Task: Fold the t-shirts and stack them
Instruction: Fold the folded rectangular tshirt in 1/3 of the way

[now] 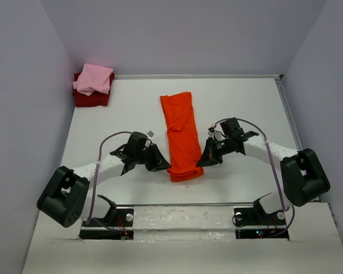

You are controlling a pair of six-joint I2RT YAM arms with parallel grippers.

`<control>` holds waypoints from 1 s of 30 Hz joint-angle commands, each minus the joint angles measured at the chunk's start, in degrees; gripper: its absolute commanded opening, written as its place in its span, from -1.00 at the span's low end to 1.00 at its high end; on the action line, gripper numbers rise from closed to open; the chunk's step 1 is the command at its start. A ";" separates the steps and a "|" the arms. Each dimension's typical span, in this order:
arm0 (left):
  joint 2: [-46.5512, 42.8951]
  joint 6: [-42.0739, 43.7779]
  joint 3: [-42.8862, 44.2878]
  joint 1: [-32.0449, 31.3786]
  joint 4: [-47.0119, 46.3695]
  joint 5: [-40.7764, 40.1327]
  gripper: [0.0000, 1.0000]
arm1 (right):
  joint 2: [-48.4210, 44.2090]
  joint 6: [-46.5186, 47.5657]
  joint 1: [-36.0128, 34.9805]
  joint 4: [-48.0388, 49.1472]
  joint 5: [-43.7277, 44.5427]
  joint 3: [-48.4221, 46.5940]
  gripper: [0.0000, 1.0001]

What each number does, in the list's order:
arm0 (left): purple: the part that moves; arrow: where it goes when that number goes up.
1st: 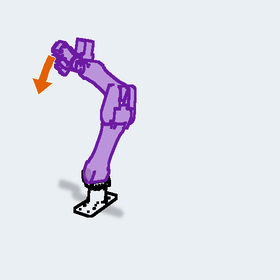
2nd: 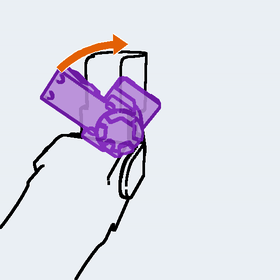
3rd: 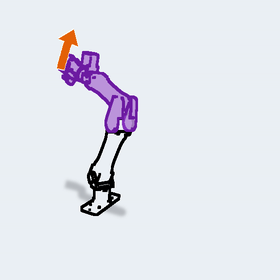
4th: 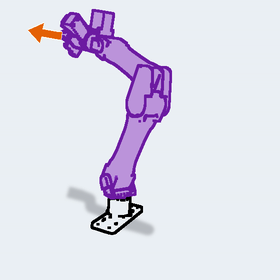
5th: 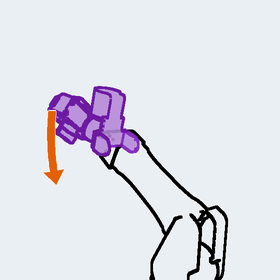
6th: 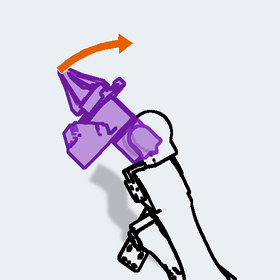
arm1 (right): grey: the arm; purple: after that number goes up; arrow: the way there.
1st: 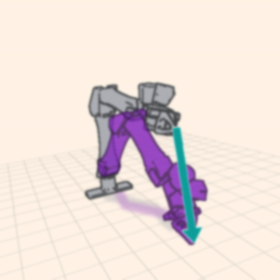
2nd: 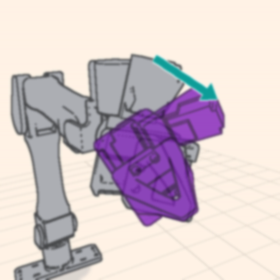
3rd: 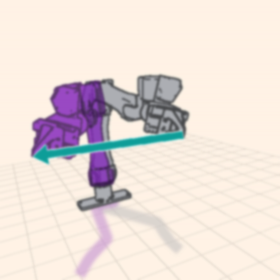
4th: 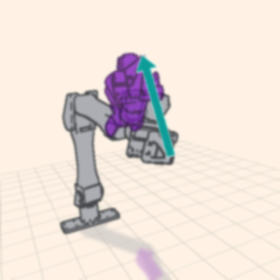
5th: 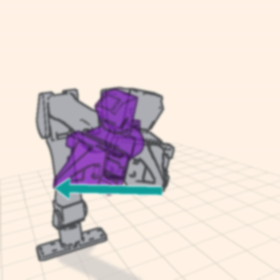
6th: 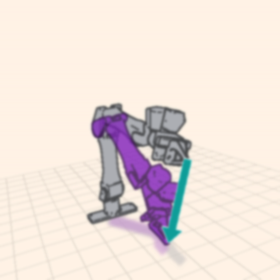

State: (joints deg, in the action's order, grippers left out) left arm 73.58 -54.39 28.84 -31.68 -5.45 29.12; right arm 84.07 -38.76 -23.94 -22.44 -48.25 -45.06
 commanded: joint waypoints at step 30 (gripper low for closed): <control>10.27 15.10 18.71 11.82 8.62 5.33 -0.60 | 13.31 5.98 5.14 -4.28 -1.59 -19.63 -1.00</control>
State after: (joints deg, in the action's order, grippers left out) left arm 83.94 -40.56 45.89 -20.14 3.14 32.56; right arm 97.21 -33.82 -19.16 -26.79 -48.66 -62.30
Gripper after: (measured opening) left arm 0.206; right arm 0.016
